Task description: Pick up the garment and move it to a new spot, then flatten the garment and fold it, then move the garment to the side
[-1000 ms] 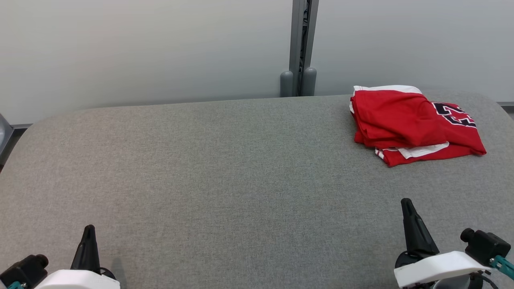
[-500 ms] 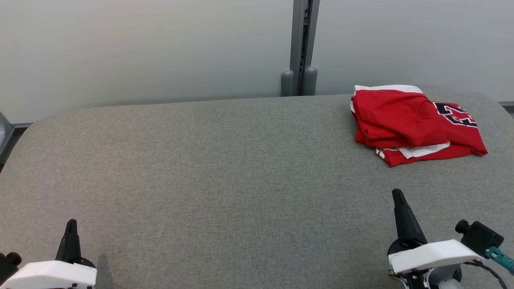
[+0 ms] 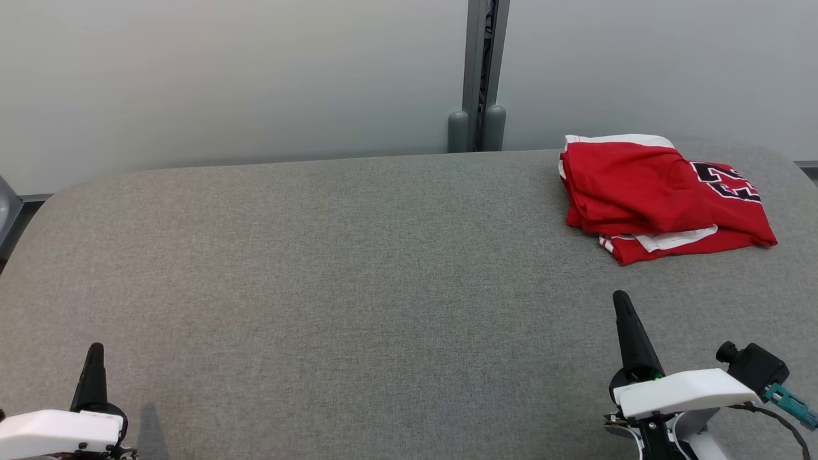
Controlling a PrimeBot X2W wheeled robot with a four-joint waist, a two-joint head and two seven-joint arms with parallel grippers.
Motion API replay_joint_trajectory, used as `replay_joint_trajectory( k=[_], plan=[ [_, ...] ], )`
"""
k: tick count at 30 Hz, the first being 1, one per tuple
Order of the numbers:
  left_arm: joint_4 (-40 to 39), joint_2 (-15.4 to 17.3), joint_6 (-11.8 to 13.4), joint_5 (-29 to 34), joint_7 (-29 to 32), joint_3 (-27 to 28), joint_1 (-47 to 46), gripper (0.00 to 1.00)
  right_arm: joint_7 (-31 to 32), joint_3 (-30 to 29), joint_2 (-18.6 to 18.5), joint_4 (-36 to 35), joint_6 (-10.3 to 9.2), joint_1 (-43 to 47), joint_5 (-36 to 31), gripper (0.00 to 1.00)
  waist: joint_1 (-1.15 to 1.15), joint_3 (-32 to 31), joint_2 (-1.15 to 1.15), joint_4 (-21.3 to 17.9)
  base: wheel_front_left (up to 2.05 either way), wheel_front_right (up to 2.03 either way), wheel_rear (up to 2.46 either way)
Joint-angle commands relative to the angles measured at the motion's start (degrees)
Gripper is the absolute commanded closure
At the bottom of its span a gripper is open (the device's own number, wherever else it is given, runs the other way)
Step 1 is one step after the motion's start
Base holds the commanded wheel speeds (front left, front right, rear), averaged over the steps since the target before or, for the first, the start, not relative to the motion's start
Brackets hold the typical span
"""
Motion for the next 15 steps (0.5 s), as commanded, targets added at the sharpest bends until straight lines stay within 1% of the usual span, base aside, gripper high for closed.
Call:
replay_joint_trajectory(
  k=[1, 11, 15],
  plan=[
    [-0.5, 0.7, -0.3, -1.7, 0.6, 0.9, -2.2, 1.00, -0.2, 0.5, -0.1, -0.1, 0.02, -1.8, 1.9, 1.00, 0.00, 0.0, 0.00, 0.0, 0.00, 0.00, 0.00],
    [0.0, 1.2, -0.5, -8.5, 4.0, 3.3, -3.4, 1.00, -0.2, 2.3, 0.0, 0.8, 0.03, -3.4, 9.1, 1.00, 0.00, 0.1, 0.00, 0.1, 0.00, 0.00, 0.00],
    [0.2, 1.3, -0.5, -10.2, 4.9, 4.0, -3.7, 1.00, -0.3, 2.7, 0.1, 1.1, 0.03, -4.0, 10.9, 1.00, 0.00, 0.1, 0.00, 0.1, 0.00, 0.00, 0.00]
  ],
)
